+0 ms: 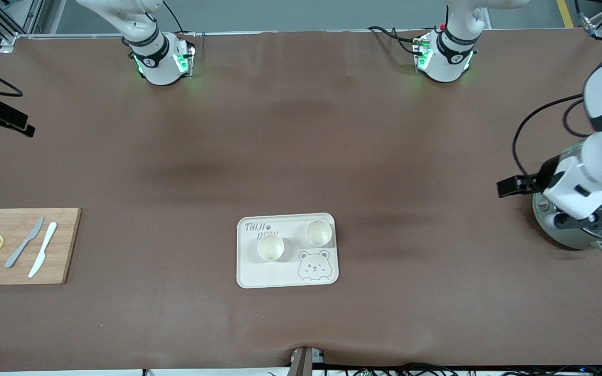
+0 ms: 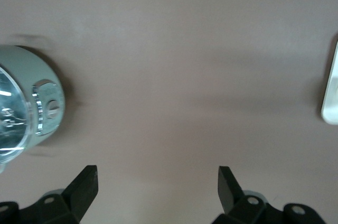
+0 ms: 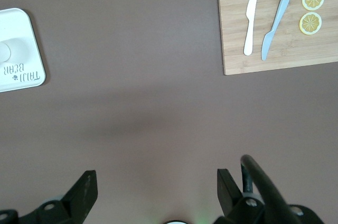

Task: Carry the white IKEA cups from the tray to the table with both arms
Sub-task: 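Move the left gripper toward one cup while the right gripper reaches the other, then lower both grippers around the two white cups on the tray, then close both grippers on the cups and lift them off the tray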

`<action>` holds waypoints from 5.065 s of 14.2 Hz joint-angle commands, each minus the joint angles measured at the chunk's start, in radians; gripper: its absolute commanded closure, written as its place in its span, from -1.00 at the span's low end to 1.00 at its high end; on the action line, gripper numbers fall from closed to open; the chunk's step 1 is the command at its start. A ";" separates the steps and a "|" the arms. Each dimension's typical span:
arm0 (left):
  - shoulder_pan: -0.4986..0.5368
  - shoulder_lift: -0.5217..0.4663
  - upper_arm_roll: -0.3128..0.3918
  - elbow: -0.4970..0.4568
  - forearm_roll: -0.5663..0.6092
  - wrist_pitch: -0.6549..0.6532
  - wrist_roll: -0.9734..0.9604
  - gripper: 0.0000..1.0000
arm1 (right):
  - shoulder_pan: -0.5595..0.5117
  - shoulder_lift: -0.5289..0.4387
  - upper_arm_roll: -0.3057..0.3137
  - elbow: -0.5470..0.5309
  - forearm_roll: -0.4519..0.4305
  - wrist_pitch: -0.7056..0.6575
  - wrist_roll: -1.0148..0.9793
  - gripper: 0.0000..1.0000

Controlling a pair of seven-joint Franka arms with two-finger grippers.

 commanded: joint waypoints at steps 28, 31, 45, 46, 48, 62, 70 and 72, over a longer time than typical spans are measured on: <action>-0.465 0.404 0.057 0.041 -0.026 0.605 -0.850 -1.00 | 0.430 0.440 0.011 0.097 0.096 0.595 0.484 -1.00; -0.510 0.433 0.072 0.041 -0.026 0.607 -0.871 -1.00 | 0.450 0.516 0.008 0.098 0.087 0.687 0.501 -1.00; -0.568 0.510 0.080 0.038 -0.024 0.693 -0.983 0.65 | 0.536 0.773 0.004 0.189 -0.005 0.910 0.527 -1.00; -0.568 0.510 0.081 0.038 -0.024 0.693 -0.988 0.84 | 0.539 0.782 0.004 0.189 -0.005 0.919 0.527 -1.00; -0.568 0.510 0.082 0.038 -0.024 0.693 -0.989 1.00 | 0.550 0.799 0.004 0.189 -0.005 0.938 0.527 -1.00; -0.551 0.444 0.118 0.038 -0.027 0.636 -0.954 1.00 | 0.593 0.872 0.003 0.187 -0.019 1.028 0.544 -1.00; -0.447 0.372 0.114 0.026 -0.038 0.558 -0.816 1.00 | 0.608 0.895 0.003 0.186 -0.019 1.060 0.545 -1.00; -0.415 0.355 0.112 0.020 -0.040 0.546 -0.784 1.00 | 0.606 0.895 0.003 0.186 -0.019 1.060 0.545 -1.00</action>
